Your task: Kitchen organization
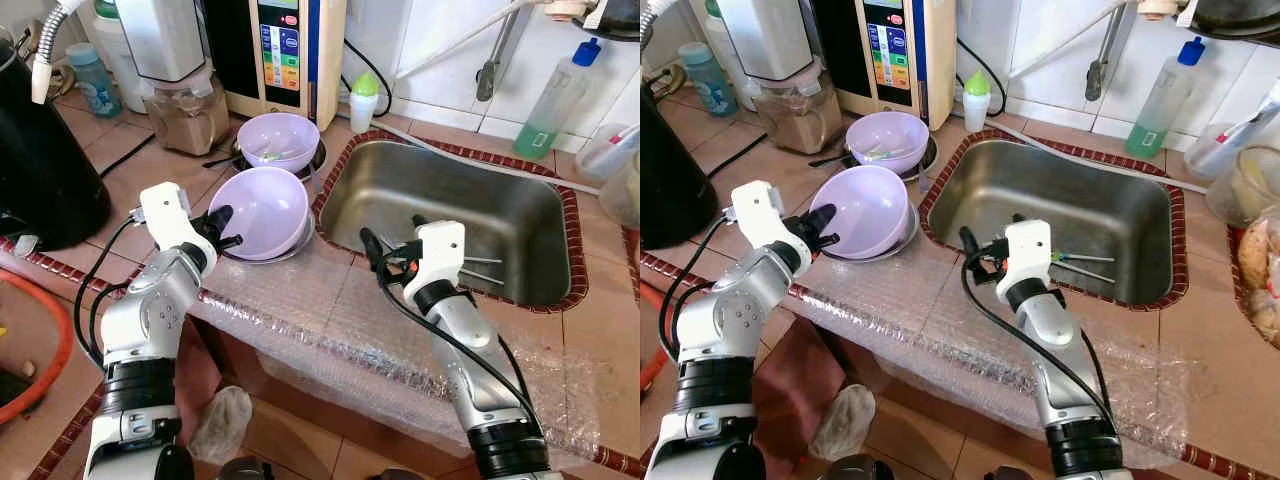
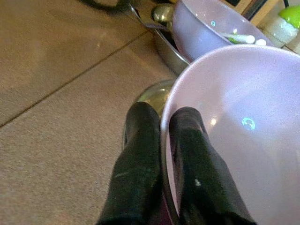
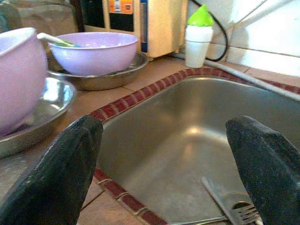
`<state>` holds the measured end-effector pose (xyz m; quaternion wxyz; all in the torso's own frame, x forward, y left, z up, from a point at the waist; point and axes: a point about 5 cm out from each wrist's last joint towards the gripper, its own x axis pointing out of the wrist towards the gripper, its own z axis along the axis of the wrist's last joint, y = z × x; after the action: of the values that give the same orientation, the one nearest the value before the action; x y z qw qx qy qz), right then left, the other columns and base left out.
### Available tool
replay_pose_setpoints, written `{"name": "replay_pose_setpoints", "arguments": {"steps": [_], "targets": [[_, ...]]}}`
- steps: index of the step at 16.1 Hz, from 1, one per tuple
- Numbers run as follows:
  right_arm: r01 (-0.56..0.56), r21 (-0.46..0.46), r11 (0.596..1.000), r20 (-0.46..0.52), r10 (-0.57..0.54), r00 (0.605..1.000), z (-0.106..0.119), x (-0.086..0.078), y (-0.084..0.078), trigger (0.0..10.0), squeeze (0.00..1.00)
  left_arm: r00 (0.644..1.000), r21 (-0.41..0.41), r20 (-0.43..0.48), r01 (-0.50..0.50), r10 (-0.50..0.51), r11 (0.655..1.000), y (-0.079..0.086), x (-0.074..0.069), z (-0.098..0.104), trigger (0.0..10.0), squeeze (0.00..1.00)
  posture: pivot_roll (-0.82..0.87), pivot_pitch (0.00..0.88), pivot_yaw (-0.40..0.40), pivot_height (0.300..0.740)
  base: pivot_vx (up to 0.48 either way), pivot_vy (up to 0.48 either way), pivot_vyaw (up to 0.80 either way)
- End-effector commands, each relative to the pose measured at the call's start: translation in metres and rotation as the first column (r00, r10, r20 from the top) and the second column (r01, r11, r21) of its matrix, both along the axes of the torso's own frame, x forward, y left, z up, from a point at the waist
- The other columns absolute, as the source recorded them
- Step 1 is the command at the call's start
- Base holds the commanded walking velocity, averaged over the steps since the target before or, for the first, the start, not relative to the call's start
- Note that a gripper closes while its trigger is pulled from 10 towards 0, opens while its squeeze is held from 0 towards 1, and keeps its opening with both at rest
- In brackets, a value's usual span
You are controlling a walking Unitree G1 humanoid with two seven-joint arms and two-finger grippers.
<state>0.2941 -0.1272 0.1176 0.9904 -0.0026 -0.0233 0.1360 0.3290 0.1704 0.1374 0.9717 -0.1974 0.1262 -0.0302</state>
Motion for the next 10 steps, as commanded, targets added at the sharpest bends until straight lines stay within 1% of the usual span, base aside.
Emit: {"name": "replay_pose_setpoints", "arguments": {"steps": [1, 2, 3, 4, 5, 6, 7, 8, 10], "targets": [[0.013, 0.031, 0.999, -0.001, -0.013, 1.0, 0.002, 0.002, -0.004, 10.0, 0.0, 0.999, 0.037, 0.037, 0.0, -0.001, 0.999, -0.001, -0.002, 0.005, 0.0, 0.0, -0.02, 0.001, 0.0, 0.74, 0.0, 0.0, 0.0], [0.002, 0.049, 0.999, 0.019, -0.003, 1.0, 0.007, 0.001, -0.005, 10.0, 0.0, 0.998, 0.056, 0.064, -0.005, 0.002, 0.998, -0.002, -0.002, 0.006, 0.0, 0.0, -0.02, 0.001, 0.0, 0.74, 0.0, 0.0, 0.0], [0.007, 0.069, 0.998, 0.047, -0.01, 0.999, 0.014, 0.002, -0.007, 10.0, 0.0, 0.993, 0.096, 0.12, -0.002, -0.01, 0.995, -0.005, -0.003, 0.012, 0.0, 0.0, -0.03, 0.0, -0.001, 0.74, 0.0, 0.0, 0.0], [0.01, 0.074, 0.997, 0.049, -0.013, 0.999, 0.015, 0.003, -0.007, 10.0, 0.0, 0.991, 0.106, 0.131, -0.002, -0.012, 0.994, -0.006, -0.003, 0.014, 0.0, 0.0, -0.03, 0.001, -0.002, 0.74, 0.0, 0.0, 0.0], [-0.004, 0.117, 0.993, 0.067, -0.004, 0.998, 0.024, 0.006, -0.006, 10.0, 0.0, 0.983, 0.133, 0.186, -0.022, -0.003, 0.991, -0.007, -0.003, 0.019, 0.0, 0.0, -0.03, 0.001, -0.002, 0.74, 0.0, 0.0, 0.0], [-0.016, 0.136, 0.991, 0.081, 0.005, 0.997, 0.03, 0.008, -0.004, 10.0, 0.0, 0.973, 0.137, 0.23, -0.048, 0.015, 0.989, -0.007, -0.002, 0.024, 0.0, 0.0, -0.03, 0.0, 0.001, 0.74, 0.0, 0.0, 0.0], [-0.032, 0.159, 0.987, 0.089, 0.018, 0.996, 0.034, 0.008, -0.003, 10.0, 0.0, 0.96, 0.167, 0.28, -0.042, -0.007, 0.985, -0.01, -0.002, 0.03, 0.0, 0.0, -0.03, 0.0, 0.001, 0.74, 0.0, 0.0, 0.0], [-0.068, 0.202, 0.977, 0.1, 0.049, 0.994, 0.039, 0.007, 0.0, 10.0, 0.0, 0.938, 0.225, 0.345, -0.04, -0.041, 0.974, -0.016, -0.003, 0.039, 0.0, 0.0, -0.03, 0.0, 0.003, 0.74, 0.0, 0.0, 0.0], [-0.112, 0.234, 0.966, 0.109, 0.088, 0.99, 0.043, 0.005, 0.005, 10.0, 0.0, 0.918, 0.283, 0.391, -0.052, -0.065, 0.958, -0.02, -0.004, 0.044, 0.0, 0.0, -0.04, 0.0, -0.001, 0.74, 0.0, 0.0, 0.0]]}}
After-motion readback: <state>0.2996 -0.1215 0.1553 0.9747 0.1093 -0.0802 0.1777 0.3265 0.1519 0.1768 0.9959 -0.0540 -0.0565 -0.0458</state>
